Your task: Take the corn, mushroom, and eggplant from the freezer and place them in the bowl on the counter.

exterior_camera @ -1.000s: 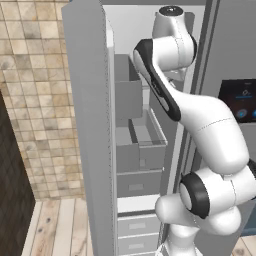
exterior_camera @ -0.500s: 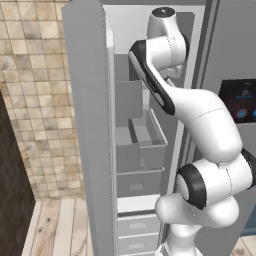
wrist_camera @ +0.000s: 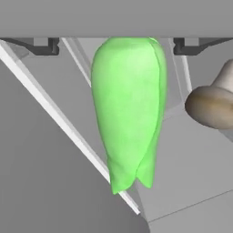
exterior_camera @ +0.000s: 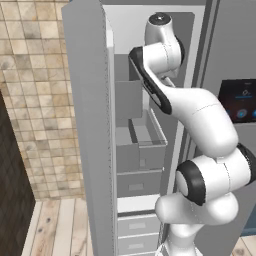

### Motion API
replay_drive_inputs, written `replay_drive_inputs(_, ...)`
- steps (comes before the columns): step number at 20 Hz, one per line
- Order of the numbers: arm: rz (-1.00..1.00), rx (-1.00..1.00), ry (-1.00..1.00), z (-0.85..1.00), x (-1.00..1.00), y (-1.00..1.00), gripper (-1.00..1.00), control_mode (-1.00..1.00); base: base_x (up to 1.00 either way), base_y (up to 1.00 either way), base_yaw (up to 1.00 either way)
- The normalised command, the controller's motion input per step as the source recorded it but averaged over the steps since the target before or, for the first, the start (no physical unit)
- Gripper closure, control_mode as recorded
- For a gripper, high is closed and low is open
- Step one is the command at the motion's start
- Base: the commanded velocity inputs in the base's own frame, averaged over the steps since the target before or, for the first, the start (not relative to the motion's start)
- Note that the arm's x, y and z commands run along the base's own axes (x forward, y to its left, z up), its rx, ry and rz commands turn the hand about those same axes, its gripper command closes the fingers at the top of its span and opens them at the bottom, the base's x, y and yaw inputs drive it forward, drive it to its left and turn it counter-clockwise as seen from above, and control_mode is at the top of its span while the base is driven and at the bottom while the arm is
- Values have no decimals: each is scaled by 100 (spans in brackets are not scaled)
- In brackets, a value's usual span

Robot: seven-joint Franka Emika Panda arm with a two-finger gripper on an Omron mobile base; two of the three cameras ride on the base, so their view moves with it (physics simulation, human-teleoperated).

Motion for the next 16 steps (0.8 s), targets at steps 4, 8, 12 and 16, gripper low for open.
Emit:
replay_drive_inputs(4,0,0,3,-8,37,0,-100,-100,0,0,0)
replay_drive_inputs(8,-3,0,6,0,22,0,-100,-100,0,0,0)
replay_drive_inputs(12,-8,-1,10,0,24,0,-100,-100,0,0,0)
replay_drive_inputs(16,-4,0,12,-14,8,-8,-100,-100,0,0,0)
